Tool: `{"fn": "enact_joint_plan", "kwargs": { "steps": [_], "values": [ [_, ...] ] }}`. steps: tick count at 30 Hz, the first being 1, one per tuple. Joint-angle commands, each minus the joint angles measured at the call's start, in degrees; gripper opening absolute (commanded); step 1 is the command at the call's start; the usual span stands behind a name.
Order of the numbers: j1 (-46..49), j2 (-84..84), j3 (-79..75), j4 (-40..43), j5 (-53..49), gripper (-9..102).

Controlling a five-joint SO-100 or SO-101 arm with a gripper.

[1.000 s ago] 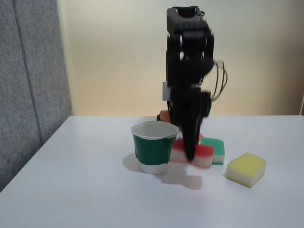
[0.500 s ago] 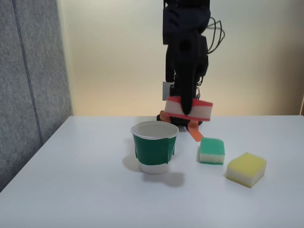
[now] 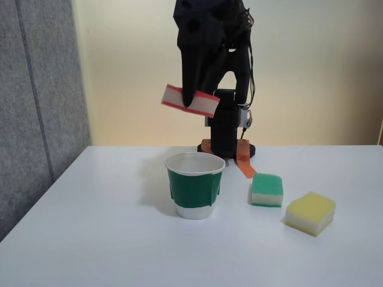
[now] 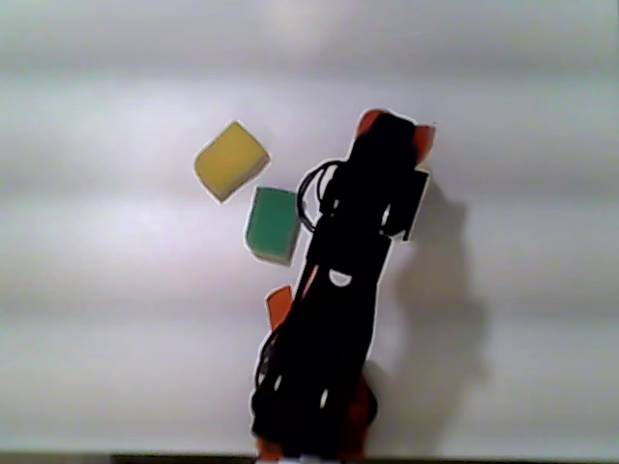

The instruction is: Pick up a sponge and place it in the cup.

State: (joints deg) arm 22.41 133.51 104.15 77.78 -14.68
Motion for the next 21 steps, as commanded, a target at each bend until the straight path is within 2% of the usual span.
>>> {"fn": "enact_joint_plan", "kwargs": {
  "steps": [1, 10, 21],
  "values": [
    [0.7, 2.8, 1.2, 0.2, -1.8, 0],
    [-1.5, 1.0, 6.5, -6.6, -4.2, 0],
    [-1.8, 2.6, 10.7, -5.5, -5.4, 1]
  ]
}}
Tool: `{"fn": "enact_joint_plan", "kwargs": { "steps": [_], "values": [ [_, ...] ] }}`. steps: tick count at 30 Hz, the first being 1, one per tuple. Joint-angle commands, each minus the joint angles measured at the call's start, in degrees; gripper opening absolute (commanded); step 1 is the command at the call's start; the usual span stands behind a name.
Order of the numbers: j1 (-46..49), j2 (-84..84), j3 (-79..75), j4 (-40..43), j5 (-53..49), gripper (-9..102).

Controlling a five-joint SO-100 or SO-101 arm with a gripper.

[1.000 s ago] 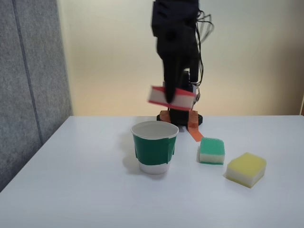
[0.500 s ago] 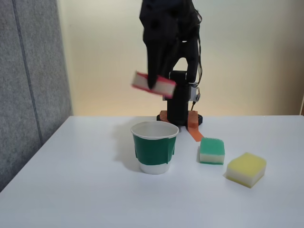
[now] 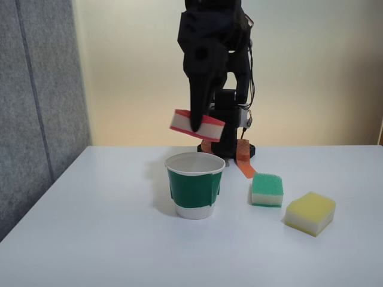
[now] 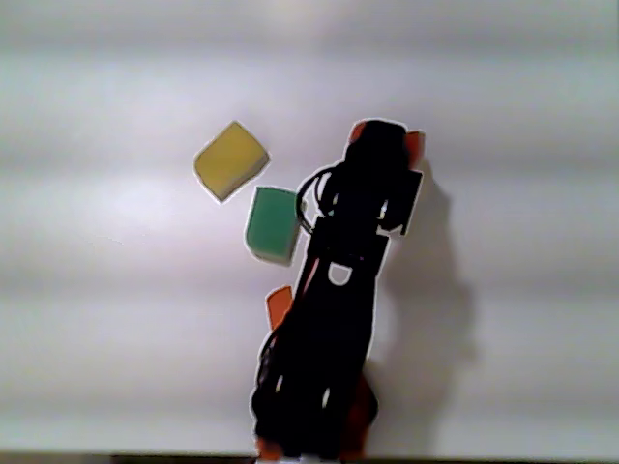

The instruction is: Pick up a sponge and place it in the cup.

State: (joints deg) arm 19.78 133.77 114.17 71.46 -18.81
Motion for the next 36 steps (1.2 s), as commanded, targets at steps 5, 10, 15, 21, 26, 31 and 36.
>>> {"fn": "enact_joint_plan", "kwargs": {
  "steps": [5, 10, 15, 21, 26, 31, 36],
  "values": [
    [0.9, 3.7, 3.3, 1.8, -1.9, 1],
    [1.1, 4.8, 4.3, 2.2, -1.6, 8],
    [1.1, 5.5, 3.8, 2.2, 1.3, 34],
    [1.2, 5.4, 2.1, 2.0, -0.8, 48],
    [1.2, 4.1, 0.0, 1.7, -1.9, 50],
    [1.2, 1.6, -4.8, 2.9, -2.3, 50],
    [1.6, 0.0, -9.8, 4.6, -0.3, 50]
  ]
}}
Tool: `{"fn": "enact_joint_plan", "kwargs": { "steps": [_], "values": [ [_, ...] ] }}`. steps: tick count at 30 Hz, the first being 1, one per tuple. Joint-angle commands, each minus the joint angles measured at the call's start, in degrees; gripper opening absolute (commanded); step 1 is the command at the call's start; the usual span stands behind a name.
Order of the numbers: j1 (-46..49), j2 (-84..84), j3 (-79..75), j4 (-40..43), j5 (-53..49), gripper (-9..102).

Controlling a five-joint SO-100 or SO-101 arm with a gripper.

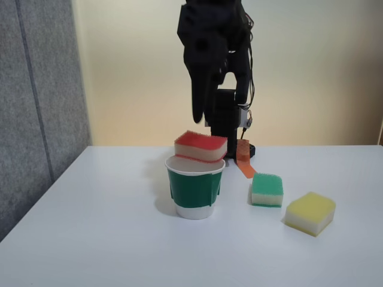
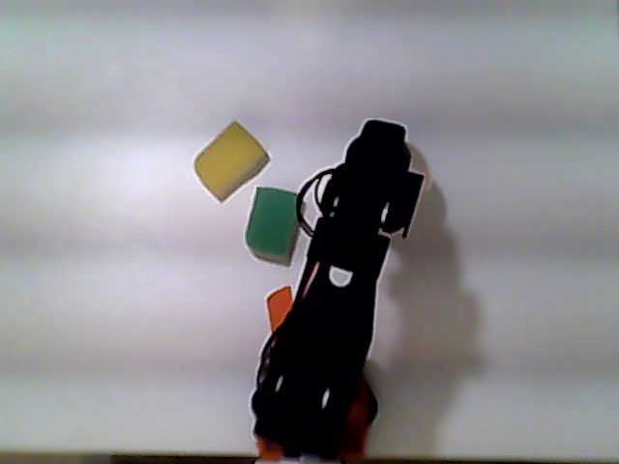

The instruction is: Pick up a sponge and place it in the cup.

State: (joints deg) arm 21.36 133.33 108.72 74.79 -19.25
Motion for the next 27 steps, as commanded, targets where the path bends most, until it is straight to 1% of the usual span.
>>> {"fn": "enact_joint_plan", "kwargs": {
  "steps": [1, 5, 10, 11, 13, 16, 17, 18, 24, 27],
  "values": [
    [0.1, 0.3, -5.4, 1.7, 0.7, 49],
    [0.1, 0.2, -7.4, 3.2, 2.2, 49],
    [-0.2, 0.5, -7.1, 3.9, 3.1, 44],
    [-0.3, 0.5, -7.1, 4.0, 3.1, 41],
    [-0.3, 1.1, -7.0, 4.6, 2.6, 27],
    [-0.3, 3.6, -6.8, 7.4, 3.5, 16],
    [-0.3, 4.6, -6.8, 8.9, 4.0, 10],
    [-0.3, 5.7, -6.7, 10.3, 4.0, 1],
    [-2.3, 14.2, -5.4, 18.1, 13.6, 0],
    [-3.2, 19.5, -4.1, 20.0, 15.7, 0]
  ]
}}
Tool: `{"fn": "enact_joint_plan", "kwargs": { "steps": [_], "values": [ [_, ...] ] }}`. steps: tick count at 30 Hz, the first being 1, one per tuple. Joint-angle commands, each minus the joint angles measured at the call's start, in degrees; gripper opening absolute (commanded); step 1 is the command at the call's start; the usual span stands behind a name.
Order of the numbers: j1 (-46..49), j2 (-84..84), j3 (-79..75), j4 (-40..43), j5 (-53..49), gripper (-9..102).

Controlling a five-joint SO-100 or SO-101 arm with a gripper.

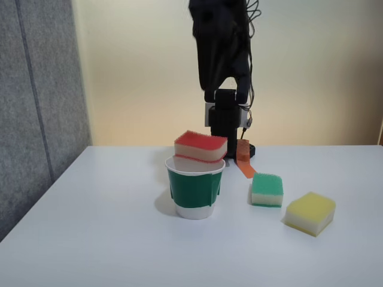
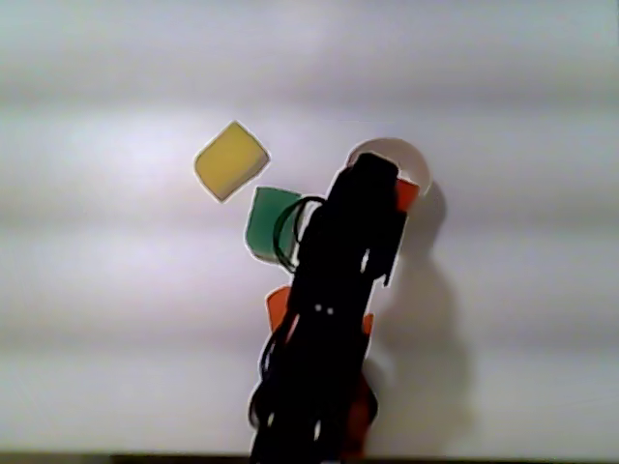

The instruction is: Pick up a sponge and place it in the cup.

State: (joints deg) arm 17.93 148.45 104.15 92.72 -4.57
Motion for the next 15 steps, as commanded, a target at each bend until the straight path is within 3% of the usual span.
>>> {"fn": "enact_joint_plan", "kwargs": {
  "steps": [1, 9, 15],
  "values": [
    [0.0, 6.2, 1.0, 2.4, 1.4, 0],
    [-7.6, 20.3, 10.2, 1.2, 6.7, 0],
    [-14.2, 32.6, 25.8, -6.3, 8.5, 0]
  ]
}}
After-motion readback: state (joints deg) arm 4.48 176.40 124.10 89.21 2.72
